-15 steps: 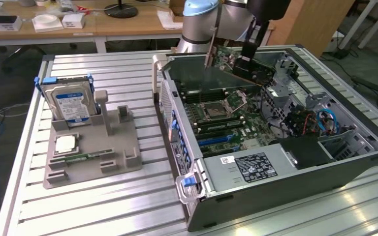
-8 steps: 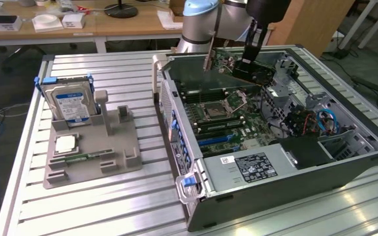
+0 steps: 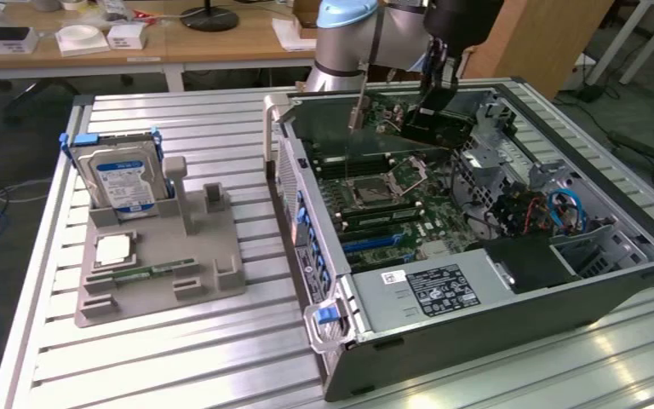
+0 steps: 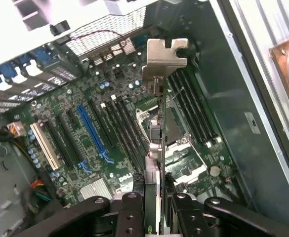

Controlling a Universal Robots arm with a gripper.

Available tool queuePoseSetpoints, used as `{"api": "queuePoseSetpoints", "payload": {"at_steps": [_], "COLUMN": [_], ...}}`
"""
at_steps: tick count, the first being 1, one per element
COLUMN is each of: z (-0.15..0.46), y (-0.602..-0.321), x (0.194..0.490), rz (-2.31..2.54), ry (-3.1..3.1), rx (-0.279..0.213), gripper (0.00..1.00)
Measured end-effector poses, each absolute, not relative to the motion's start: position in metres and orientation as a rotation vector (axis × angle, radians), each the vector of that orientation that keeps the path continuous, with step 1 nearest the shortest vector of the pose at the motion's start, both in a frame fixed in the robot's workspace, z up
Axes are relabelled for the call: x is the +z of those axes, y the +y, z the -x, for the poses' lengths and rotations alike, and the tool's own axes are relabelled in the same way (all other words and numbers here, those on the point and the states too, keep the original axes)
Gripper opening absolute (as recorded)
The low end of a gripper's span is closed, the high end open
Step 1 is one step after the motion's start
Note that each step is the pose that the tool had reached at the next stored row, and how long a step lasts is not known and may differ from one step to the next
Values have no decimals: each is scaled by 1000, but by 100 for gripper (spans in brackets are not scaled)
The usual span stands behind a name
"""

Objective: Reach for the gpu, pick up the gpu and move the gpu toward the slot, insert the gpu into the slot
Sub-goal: 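Insert the gpu into the slot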

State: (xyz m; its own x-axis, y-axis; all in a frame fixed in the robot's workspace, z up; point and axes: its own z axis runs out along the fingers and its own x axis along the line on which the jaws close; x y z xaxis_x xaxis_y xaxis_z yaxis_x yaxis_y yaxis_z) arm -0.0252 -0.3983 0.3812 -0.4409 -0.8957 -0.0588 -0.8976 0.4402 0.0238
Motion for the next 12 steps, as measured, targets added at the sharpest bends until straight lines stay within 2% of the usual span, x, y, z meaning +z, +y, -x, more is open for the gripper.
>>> {"api": "queuePoseSetpoints", "payload": {"at_steps": [12], "z": [25], "y": [-398], "x": [371], "rz": [1889], "ry": [2467], "rx": [84], "gripper": [26]}}
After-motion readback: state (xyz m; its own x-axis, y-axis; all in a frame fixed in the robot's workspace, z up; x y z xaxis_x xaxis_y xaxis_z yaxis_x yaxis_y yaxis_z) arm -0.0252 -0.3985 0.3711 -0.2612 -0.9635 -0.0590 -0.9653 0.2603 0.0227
